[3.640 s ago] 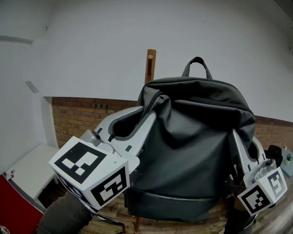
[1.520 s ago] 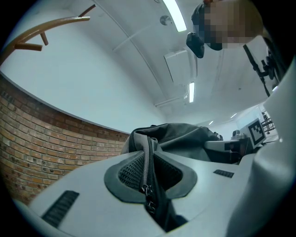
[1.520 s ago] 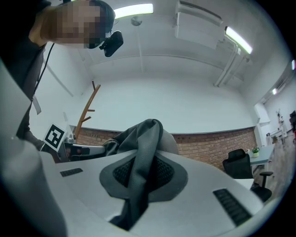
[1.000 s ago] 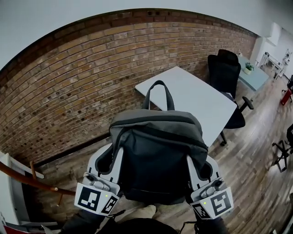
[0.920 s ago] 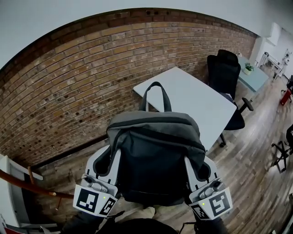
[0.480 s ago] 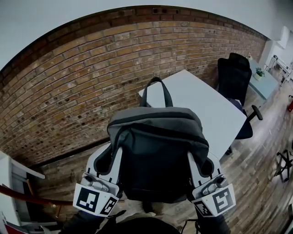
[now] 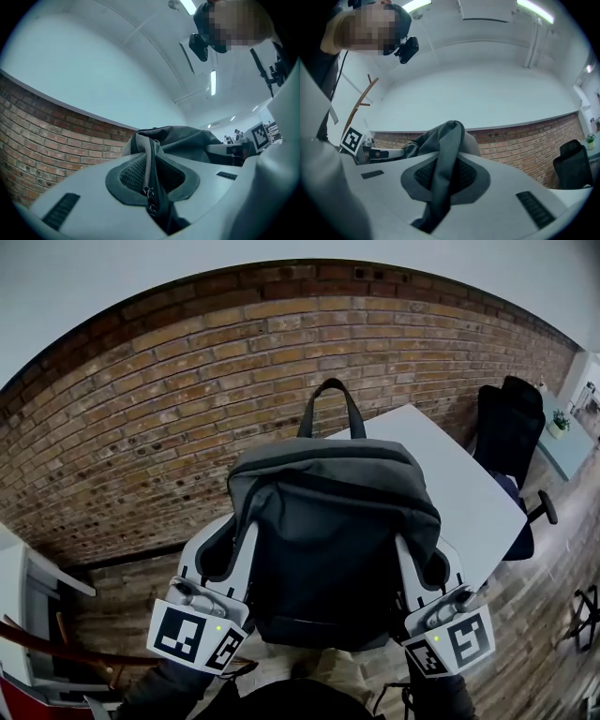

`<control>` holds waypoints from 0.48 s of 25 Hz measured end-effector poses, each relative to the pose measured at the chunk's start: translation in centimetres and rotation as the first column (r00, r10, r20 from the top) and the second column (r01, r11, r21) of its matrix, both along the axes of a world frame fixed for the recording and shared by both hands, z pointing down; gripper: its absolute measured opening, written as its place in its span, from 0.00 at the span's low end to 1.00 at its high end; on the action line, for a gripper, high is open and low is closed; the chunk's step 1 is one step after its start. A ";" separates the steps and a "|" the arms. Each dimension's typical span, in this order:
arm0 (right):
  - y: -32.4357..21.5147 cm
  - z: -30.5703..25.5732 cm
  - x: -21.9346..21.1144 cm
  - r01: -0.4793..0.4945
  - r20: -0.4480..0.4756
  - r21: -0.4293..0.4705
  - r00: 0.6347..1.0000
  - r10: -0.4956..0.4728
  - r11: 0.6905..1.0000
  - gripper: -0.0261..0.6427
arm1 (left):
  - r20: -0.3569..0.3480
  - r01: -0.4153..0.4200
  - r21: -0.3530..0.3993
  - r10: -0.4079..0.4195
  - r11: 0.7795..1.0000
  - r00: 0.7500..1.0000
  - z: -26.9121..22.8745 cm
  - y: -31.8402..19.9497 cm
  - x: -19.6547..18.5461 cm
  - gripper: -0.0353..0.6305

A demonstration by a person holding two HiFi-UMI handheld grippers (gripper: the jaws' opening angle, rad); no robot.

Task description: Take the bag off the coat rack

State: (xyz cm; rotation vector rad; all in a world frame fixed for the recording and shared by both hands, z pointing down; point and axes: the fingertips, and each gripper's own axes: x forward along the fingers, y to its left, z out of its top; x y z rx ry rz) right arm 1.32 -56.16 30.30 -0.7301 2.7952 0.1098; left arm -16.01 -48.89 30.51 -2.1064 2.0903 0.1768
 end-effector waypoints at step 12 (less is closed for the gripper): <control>-10.4 -0.9 -5.5 0.093 0.001 0.003 0.996 -0.093 0.996 0.08 | -0.003 0.106 -0.001 -0.106 0.994 0.994 -0.7 -9.1 -4.7 0.15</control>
